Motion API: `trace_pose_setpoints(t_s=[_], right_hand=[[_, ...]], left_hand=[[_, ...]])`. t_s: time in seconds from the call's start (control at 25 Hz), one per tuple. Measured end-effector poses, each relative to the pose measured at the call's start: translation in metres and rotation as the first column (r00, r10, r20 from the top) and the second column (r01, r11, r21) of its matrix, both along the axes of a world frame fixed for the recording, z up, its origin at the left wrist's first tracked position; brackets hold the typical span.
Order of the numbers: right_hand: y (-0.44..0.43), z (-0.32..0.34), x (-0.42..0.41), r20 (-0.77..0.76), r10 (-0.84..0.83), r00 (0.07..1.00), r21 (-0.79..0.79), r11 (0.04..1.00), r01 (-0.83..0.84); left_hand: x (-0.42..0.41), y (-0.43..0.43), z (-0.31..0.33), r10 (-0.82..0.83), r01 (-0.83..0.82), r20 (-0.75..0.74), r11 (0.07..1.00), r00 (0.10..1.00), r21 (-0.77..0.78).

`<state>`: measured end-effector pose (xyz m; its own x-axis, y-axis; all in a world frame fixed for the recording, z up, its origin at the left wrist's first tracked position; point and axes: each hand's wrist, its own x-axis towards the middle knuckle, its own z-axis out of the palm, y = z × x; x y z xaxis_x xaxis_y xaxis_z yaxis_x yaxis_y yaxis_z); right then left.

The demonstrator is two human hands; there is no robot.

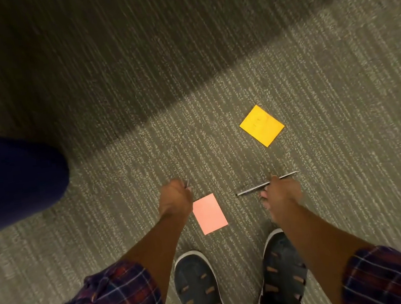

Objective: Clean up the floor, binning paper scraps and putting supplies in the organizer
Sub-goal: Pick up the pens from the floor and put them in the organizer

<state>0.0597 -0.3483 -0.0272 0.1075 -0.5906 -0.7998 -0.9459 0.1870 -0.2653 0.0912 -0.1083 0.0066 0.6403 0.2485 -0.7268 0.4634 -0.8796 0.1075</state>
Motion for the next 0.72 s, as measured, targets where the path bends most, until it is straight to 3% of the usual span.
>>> trace_pose_setpoints(t_s=[0.12, 0.2, 0.28, 0.36, 0.44, 0.72], right_hand=[[0.004, 0.037, 0.007, 0.037, 0.328, 0.944, -0.178, 0.932, -0.317], [0.013, 0.071, 0.016, 0.149, 0.484, 0.862, -0.222, 0.866, -0.448], [0.024, 0.109, 0.027, 0.257, 0.586, 0.768, -0.189, 0.81, -0.555], [0.038, 0.152, 0.041, 0.359, 0.599, 0.715, -0.105, 0.788, -0.607], [0.05, 0.199, 0.055, 0.452, 0.591, 0.668, -0.074, 0.771, -0.633], [0.066, 0.386, 0.101, 0.6, 0.57, 0.561, -0.107, 0.752, -0.651]], left_hand=[[0.008, -0.008, 0.03, 0.202, -0.181, 0.08, 0.959, 0.976, -0.22], [0.02, -0.017, 0.059, 0.323, -0.275, 0.08, 0.892, 0.943, -0.36], [0.035, -0.028, 0.1, 0.526, -0.462, -0.004, 0.742, 0.85, -0.486], [0.048, -0.038, 0.152, 0.685, -0.611, -0.138, 0.518, 0.715, -0.598], [0.061, -0.043, 0.206, 0.714, -0.627, -0.19, 0.417, 0.674, -0.658], [0.099, -0.037, 0.397, 0.731, -0.563, -0.193, 0.302, 0.655, -0.769]])
